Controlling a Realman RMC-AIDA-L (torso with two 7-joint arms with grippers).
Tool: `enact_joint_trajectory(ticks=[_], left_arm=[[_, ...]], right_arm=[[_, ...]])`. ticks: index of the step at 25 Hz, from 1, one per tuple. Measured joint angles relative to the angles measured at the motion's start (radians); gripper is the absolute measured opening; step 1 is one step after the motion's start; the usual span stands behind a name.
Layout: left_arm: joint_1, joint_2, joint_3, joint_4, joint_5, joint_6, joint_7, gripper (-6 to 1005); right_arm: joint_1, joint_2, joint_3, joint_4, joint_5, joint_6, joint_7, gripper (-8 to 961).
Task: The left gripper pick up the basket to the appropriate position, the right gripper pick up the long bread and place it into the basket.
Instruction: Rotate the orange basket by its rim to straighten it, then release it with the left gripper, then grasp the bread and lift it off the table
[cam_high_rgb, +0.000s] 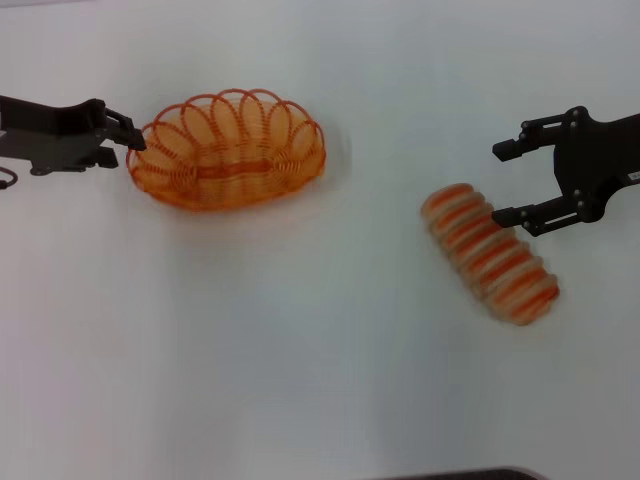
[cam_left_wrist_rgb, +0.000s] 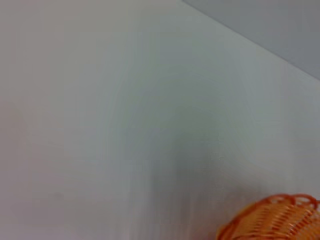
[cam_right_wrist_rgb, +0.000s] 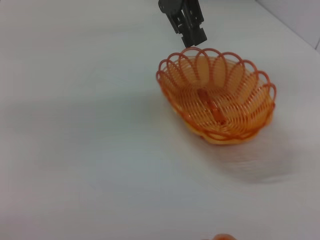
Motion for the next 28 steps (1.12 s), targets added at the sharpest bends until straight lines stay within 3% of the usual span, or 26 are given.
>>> enact_joint_trajectory(ticks=[3, 18, 22, 28], left_arm=[[0.005, 0.004, 0.0, 0.003, 0.0, 0.002, 0.0, 445], [0.075, 0.02, -0.008, 0.155, -0.07, 0.08, 0.124, 554], [0.086, 0.041, -0.044, 0.17, -0.097, 0.113, 0.227, 553], [0.097, 0.069, -0.14, 0.174, -0.197, 0.281, 0.626, 553]], right_arm=[[0.001, 0.0, 0.0, 0.0, 0.0, 0.002, 0.001, 819], [0.017, 0.022, 0.039, 0.002, 0.01, 0.005, 0.067, 819], [0.027, 0.03, 0.072, 0.004, 0.012, 0.006, 0.102, 819], [0.026, 0.038, 0.092, 0.009, 0.07, 0.007, 0.168, 819]])
